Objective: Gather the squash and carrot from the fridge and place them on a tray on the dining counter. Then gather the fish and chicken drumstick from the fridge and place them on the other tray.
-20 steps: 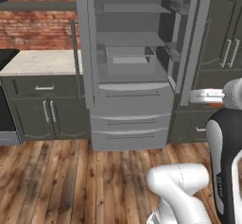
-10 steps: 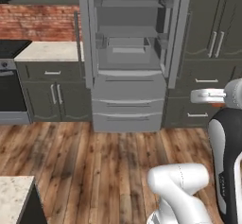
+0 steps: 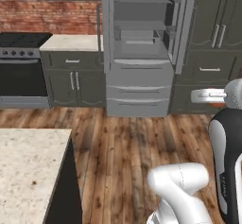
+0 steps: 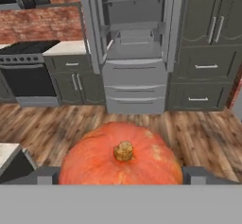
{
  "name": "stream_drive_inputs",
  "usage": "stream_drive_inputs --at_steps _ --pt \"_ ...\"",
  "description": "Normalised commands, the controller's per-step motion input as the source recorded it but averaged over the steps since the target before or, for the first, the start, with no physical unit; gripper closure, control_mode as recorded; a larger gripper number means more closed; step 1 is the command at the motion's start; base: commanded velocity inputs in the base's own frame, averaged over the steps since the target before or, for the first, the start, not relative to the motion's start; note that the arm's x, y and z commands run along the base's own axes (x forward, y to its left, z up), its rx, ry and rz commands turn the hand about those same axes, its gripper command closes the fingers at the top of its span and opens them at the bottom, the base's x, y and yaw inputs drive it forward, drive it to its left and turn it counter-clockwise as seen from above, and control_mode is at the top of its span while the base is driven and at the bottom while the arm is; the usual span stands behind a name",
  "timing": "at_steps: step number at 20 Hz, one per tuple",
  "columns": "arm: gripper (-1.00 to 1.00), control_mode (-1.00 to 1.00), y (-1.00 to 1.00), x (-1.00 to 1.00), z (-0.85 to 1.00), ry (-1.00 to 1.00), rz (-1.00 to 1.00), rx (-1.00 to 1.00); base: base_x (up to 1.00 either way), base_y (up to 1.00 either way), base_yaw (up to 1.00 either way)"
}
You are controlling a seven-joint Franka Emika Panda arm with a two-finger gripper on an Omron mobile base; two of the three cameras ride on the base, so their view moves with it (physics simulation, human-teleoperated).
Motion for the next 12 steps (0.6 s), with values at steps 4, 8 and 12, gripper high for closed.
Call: stream_drive_inputs --at_steps 4,8,12 --pt "1.00 1.00 0.00 0.00 0.00 0.00 0.00 0.00 -0.76 0.93 0.01" --pt "1.00 1.00 0.00 0.00 0.00 0.00 0.00 0.00 -0.78 0.94 0.00" --pt "1.00 1.00 0.00 0.00 0.00 0.00 0.00 0.00 -0.68 0.98 0.00"
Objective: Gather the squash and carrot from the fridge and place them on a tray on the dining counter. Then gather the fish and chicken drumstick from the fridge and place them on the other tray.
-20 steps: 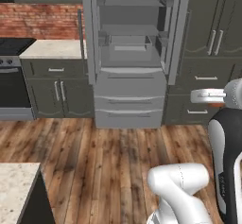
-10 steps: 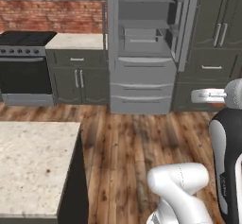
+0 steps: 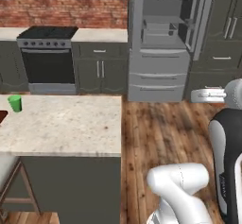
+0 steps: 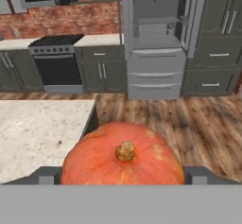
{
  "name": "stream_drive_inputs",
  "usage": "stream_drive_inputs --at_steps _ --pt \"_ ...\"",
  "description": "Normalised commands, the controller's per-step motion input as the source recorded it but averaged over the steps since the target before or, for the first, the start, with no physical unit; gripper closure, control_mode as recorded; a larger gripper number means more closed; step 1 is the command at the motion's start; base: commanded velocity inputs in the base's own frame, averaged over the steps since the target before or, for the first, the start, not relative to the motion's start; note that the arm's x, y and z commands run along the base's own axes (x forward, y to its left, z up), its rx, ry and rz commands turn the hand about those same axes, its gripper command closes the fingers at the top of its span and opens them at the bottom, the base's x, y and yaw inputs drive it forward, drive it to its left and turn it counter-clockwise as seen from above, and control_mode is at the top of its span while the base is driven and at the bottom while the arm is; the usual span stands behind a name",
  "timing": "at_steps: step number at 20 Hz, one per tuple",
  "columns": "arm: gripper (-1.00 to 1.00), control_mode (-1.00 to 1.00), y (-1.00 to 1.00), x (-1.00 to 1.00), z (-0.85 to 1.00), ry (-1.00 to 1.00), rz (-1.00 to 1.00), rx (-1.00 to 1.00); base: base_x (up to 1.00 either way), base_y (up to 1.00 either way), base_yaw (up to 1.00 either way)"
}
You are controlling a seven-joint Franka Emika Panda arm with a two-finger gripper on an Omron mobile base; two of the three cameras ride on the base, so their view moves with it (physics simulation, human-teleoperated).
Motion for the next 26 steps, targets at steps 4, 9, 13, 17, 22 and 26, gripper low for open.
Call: stream_drive_inputs --at_steps 4,9,13,17,22,26 --pt "1.00 1.00 0.00 0.00 0.00 0.00 0.00 0.00 -0.37 1.00 0.00" --pt "1.00 1.00 0.00 0.00 0.00 0.00 0.00 0.00 -0.26 1.00 0.00" --pt "1.00 1.00 0.00 0.00 0.00 0.00 0.00 0.00 0.00 1.00 0.00" --pt "1.00 1.00 0.00 0.00 0.00 0.00 0.00 0.00 0.00 1.00 0.00" --pt "1.00 1.00 0.00 0.00 0.00 0.00 0.00 0.00 0.00 1.00 0.00" --pt "1.00 1.00 0.00 0.00 0.00 0.00 0.00 0.00 0.00 1.00 0.00"
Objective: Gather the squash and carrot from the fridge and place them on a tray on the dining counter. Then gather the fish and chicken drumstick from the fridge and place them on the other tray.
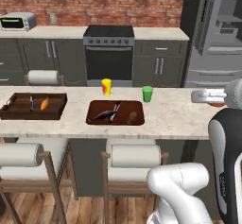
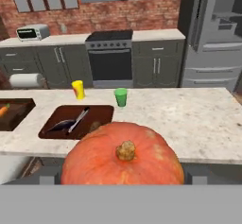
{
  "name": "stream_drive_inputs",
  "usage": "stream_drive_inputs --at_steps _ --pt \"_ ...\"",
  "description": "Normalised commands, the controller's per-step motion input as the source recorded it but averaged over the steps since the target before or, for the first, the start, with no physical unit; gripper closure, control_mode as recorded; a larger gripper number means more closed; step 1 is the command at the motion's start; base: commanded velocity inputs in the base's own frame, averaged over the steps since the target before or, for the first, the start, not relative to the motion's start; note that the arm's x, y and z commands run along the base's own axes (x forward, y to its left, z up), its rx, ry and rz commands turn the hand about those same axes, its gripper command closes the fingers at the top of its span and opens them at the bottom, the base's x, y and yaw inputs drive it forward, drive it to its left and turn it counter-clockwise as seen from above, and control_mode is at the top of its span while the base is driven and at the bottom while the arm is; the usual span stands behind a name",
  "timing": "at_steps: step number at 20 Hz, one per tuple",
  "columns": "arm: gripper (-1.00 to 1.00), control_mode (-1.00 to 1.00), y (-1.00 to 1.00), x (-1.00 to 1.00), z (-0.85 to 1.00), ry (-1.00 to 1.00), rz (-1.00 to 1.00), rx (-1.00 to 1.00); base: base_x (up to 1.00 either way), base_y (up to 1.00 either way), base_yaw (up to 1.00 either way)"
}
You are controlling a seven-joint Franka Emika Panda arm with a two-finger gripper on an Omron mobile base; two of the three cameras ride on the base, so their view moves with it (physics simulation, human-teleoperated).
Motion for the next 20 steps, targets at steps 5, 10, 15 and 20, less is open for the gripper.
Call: stream_drive_inputs --at_steps 5,10,15,20 --pt "1.00 1.00 0.00 0.00 0.00 0.00 0.00 0.00 0.00 1.00 0.00" --pt "1.00 1.00 0.00 0.00 0.00 0.00 0.00 0.00 0.10 1.00 0.00" --pt "1.00 1.00 0.00 0.00 0.00 0.00 0.00 0.00 0.17 1.00 0.00" --pt "1.00 1.00 0.00 0.00 0.00 0.00 0.00 0.00 0.19 1.00 -0.01"
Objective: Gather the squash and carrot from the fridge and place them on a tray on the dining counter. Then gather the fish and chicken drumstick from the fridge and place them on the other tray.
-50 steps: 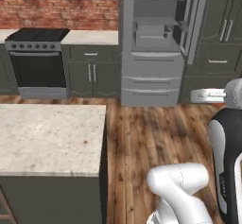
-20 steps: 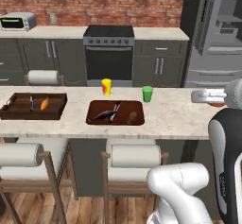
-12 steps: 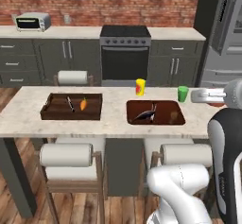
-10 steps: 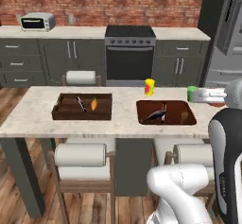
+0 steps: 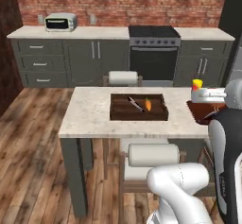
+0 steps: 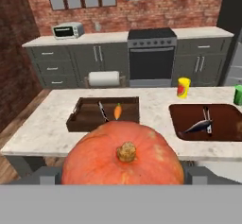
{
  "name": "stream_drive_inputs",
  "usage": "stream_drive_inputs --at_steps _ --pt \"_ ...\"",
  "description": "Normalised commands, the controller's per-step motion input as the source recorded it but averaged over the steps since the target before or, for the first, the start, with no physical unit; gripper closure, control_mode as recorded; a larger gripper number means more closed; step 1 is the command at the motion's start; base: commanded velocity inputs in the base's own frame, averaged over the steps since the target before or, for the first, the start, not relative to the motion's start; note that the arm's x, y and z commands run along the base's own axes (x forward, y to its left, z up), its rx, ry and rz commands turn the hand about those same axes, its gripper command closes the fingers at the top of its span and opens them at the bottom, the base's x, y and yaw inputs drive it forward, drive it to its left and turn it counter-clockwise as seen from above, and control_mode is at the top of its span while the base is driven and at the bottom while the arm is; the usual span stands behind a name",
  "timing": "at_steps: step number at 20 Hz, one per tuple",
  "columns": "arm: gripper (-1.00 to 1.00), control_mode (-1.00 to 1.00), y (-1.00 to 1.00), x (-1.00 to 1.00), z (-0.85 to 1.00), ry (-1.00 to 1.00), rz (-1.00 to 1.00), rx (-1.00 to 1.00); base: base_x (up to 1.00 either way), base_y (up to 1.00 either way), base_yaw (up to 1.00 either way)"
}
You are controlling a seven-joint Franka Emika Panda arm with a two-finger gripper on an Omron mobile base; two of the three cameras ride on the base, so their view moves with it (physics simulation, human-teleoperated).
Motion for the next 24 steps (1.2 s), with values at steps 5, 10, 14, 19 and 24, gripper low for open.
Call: stream_drive_inputs --at_steps 5,10,14,19,24 --pt "1.00 1.00 0.00 0.00 0.00 0.00 0.00 0.00 0.32 0.87 -0.14" --pt "1.00 1.00 0.00 0.00 0.00 0.00 0.00 0.00 0.80 0.14 -0.25" --pt "1.00 1.00 0.00 0.00 0.00 0.00 0.00 0.00 0.62 0.00 -0.26" --pt "1.00 1.00 0.00 0.00 0.00 0.00 0.00 0.00 0.64 -0.06 -0.15" --pt "1.00 -1.00 -0.06 0.32 0.00 0.07 0.00 0.02 0.37 -0.10 0.00"
